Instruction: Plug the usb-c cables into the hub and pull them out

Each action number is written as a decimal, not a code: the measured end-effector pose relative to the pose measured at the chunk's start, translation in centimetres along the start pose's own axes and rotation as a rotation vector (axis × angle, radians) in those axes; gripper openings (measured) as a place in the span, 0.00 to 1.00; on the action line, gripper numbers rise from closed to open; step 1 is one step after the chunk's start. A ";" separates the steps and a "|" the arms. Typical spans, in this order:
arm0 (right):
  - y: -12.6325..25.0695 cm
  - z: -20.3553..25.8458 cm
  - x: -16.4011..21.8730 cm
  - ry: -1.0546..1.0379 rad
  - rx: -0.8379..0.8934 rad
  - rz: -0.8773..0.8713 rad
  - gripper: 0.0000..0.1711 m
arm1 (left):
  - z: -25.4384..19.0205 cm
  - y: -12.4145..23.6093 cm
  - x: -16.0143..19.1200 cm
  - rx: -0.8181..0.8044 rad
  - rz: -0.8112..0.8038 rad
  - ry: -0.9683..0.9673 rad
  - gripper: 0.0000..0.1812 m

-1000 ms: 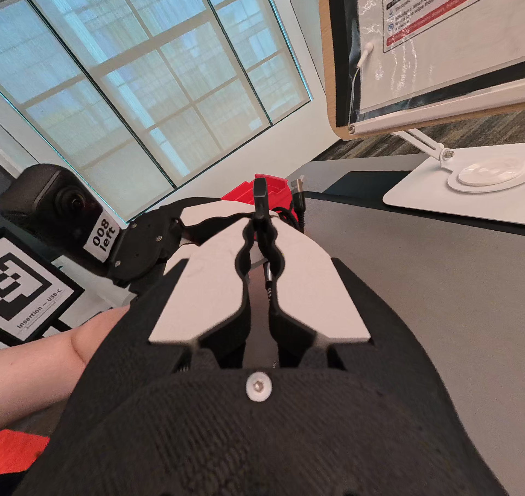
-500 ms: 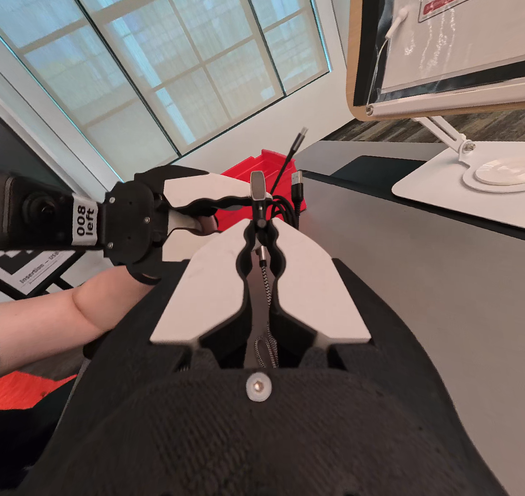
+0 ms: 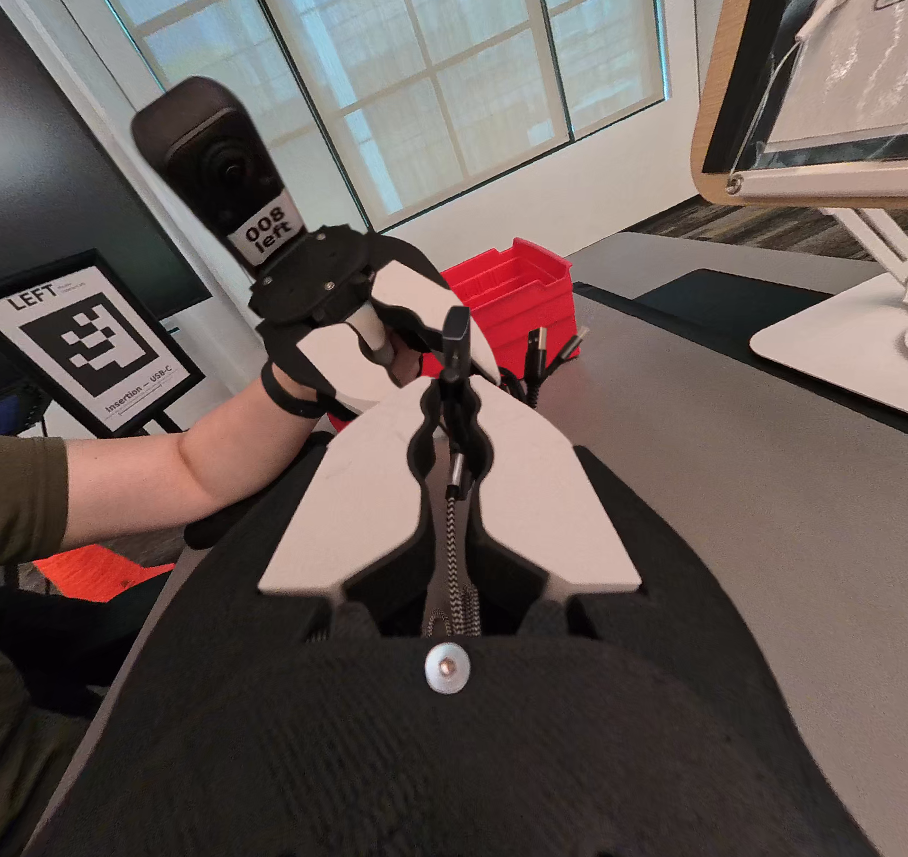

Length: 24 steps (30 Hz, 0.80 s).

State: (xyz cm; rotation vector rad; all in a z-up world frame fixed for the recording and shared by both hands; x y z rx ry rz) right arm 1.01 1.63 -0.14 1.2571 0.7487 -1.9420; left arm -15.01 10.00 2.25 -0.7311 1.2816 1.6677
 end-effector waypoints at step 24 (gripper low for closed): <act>-0.7 2.4 -0.5 0.130 -0.271 0.256 0.05 | 0.6 2.0 -0.7 0.537 -0.031 0.294 0.05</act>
Point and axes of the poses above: each gripper's, where its closed fingertips meet, y back along the fingers, x out of its underside, z = x × y across the jaws, the point moved 10 cm from there along y, back along the fingers, and after that the axes turned 10 degrees about -x, right-handed, at the moved point
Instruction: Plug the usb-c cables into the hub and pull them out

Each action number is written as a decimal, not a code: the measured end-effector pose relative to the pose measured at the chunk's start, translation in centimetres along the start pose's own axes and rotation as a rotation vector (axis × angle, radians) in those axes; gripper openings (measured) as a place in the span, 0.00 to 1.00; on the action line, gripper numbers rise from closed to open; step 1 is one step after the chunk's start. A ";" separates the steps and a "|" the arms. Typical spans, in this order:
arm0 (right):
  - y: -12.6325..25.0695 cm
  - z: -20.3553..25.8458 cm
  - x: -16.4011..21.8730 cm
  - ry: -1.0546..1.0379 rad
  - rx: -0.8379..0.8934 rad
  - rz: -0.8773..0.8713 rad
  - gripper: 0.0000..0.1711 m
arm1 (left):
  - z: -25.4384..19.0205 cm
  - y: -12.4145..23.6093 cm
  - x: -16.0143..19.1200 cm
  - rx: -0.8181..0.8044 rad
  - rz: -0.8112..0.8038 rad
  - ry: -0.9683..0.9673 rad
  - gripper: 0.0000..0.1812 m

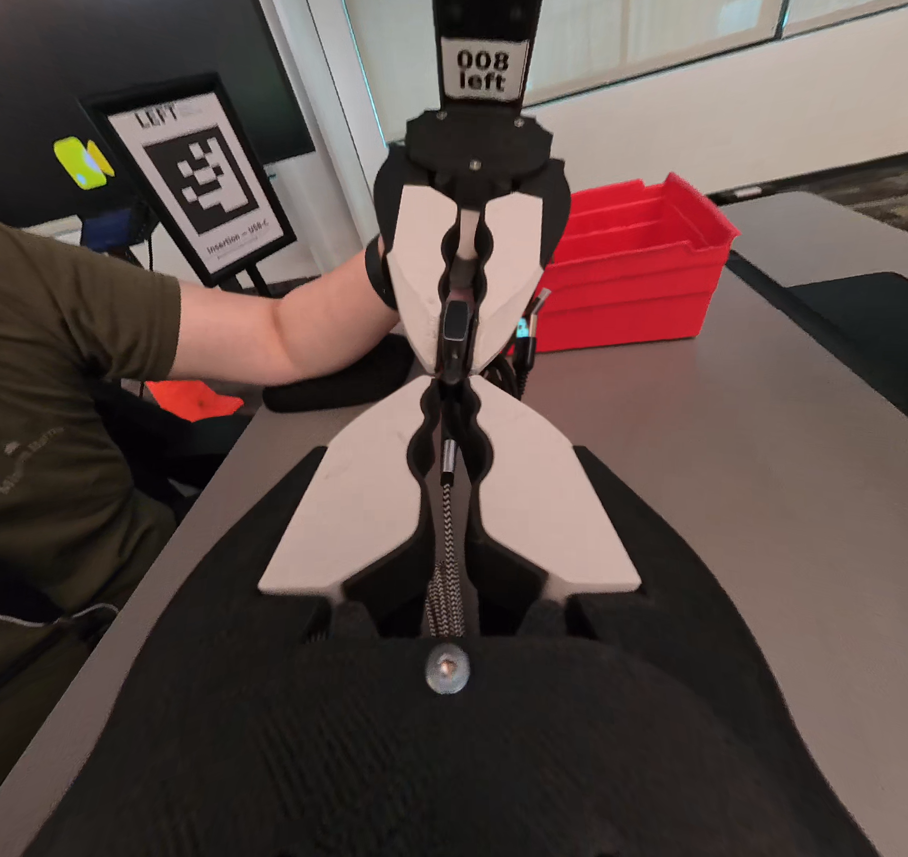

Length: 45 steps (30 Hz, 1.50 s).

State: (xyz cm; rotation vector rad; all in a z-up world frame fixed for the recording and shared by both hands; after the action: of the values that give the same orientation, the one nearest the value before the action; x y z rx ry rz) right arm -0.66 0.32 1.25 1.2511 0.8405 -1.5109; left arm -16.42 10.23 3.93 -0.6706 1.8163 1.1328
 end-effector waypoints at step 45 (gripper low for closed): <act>0.6 -2.6 2.1 -0.276 -0.025 -0.407 0.05 | 2.5 0.1 0.4 -0.032 -0.101 0.243 0.05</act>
State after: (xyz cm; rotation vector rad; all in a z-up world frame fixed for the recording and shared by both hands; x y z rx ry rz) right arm 0.71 2.03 -1.35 0.8553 0.9618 -1.9365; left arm -15.76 12.51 3.11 -0.9421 1.9448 1.0522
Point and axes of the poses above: each gripper's, where its closed fingertips meet, y back along the fingers, x out of its underside, z = x × y across the jaws, the point moved 10 cm from there along y, back along the fingers, and after that the axes turned 10 degrees about -x, right-handed, at the moved point
